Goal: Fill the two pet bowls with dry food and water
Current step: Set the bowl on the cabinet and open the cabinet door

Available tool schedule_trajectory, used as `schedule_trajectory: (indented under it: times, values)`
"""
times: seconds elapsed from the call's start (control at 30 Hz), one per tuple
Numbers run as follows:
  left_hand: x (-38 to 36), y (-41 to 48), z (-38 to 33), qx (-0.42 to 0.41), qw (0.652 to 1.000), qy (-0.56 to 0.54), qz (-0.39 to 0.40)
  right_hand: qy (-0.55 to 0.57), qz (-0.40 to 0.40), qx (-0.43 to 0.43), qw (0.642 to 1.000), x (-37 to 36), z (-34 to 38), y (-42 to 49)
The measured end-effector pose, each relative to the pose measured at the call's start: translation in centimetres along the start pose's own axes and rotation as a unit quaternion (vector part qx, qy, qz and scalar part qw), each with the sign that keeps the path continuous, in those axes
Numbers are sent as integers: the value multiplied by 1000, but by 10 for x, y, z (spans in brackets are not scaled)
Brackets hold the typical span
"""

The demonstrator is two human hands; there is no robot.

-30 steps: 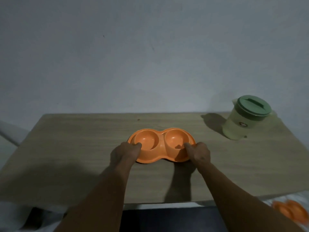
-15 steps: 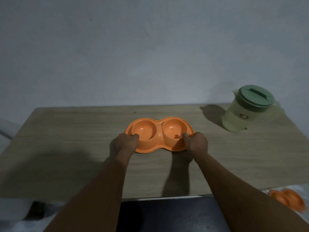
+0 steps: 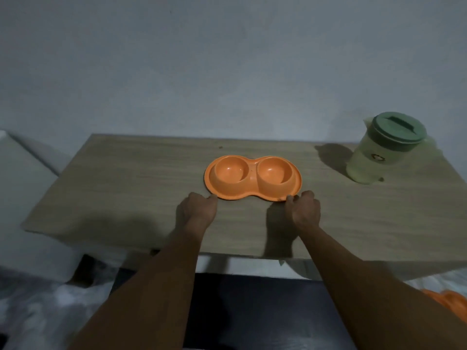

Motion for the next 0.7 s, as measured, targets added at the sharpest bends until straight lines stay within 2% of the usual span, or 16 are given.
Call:
schedule_trajectory:
  times: [0.2,0.43,0.63,0.7]
  values:
    - [30,-21,49,-3,1000,18,20,-32,53,53,997,-21,0,-67]
    - [88,-27,143,-30,999,-14,16,-13,64,95,993,-75,20,-191]
    - [126,-14,233,42,997,-57,3,-14,115,90,989,-139,21,-283]
    - [132,-10,243,45,997,-54,24,-5,127,76,989,-157,23,-297]
Point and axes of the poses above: each hand's wrist, its own y-axis towards the middle knuckle, its own x-axis out of the back of the hand, z = x × y, the point moved 2 cm from there along y, towards the middle knuckle
